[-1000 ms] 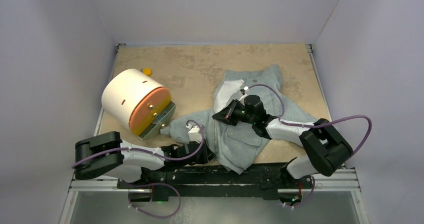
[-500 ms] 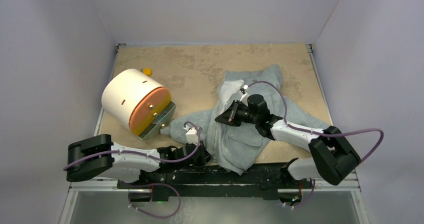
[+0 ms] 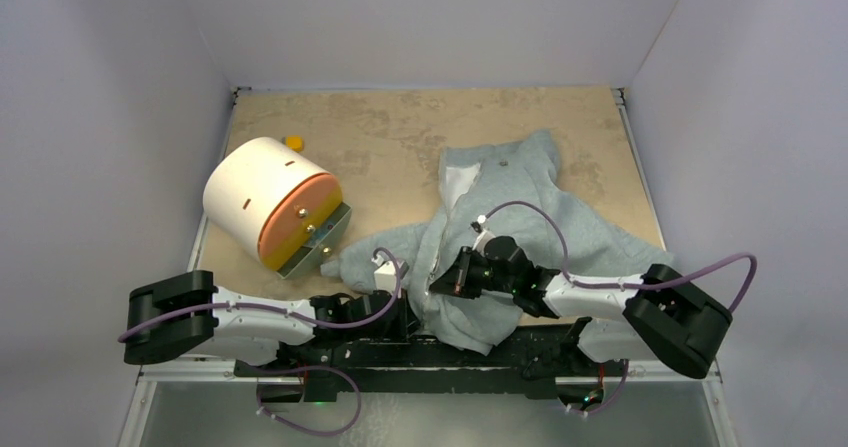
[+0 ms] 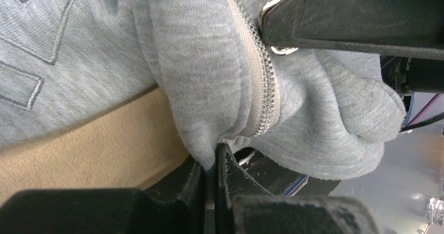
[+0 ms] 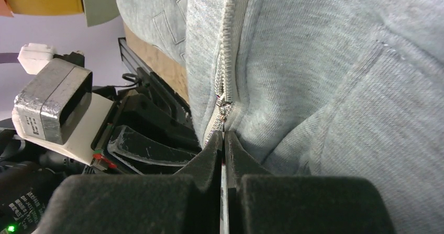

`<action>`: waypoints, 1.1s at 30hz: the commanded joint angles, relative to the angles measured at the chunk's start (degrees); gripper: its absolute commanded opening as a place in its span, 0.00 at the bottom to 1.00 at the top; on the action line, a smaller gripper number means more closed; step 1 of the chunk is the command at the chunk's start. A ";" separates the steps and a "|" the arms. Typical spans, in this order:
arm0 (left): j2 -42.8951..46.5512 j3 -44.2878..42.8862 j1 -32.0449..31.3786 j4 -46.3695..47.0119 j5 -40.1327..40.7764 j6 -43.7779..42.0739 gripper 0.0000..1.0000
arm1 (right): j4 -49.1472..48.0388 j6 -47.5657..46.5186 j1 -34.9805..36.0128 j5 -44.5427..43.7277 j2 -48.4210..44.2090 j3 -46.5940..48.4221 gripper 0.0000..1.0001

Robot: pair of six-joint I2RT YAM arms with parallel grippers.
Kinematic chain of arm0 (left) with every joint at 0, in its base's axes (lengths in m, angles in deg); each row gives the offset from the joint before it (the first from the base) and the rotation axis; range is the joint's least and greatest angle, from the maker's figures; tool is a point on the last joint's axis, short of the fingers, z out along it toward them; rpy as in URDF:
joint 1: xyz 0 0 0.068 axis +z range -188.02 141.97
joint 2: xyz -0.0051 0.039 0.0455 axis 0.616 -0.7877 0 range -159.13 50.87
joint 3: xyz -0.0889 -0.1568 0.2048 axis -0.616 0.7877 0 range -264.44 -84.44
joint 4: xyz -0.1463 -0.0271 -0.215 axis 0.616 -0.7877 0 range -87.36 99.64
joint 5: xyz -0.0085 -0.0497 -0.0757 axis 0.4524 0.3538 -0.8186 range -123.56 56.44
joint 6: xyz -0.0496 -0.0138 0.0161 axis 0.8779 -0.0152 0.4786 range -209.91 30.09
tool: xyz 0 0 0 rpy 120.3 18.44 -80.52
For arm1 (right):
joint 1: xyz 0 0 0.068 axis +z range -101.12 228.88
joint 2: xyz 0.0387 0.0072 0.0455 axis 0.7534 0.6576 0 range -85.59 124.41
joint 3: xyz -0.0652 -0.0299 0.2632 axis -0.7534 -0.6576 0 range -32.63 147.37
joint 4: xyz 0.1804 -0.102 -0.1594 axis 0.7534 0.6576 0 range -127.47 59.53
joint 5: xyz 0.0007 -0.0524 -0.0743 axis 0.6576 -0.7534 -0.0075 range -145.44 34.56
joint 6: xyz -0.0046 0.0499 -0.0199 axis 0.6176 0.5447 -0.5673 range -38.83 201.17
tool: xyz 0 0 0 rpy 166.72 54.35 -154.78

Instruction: Zip up the jacket

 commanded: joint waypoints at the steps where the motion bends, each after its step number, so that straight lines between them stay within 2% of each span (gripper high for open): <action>1: -0.32 0.30 -0.55 -3.12 -1.56 -1.48 0.00 | -3.20 1.73 1.79 -3.17 -1.90 -0.96 0.00; 5: -0.24 1.23 -0.67 -3.12 -2.06 -0.24 0.00 | 3.32 0.28 1.70 -4.37 -5.09 3.11 0.00; 8: -0.79 1.45 -1.66 -3.85 -2.21 0.76 0.00 | 3.40 -0.13 -1.14 -4.83 -5.49 5.34 0.00; 14: -2.44 1.18 -4.79 -5.06 -1.38 3.91 0.00 | -2.05 0.26 -13.89 1.47 0.05 10.16 0.00; 24: -8.80 -0.89 -14.36 -6.72 1.95 13.41 0.00 | -18.26 9.25 -26.73 9.74 17.62 17.51 0.00; 33: -12.04 -1.49 -22.87 -7.89 4.61 22.50 0.00 | -7.26 0.36 -33.67 9.27 20.98 29.66 0.00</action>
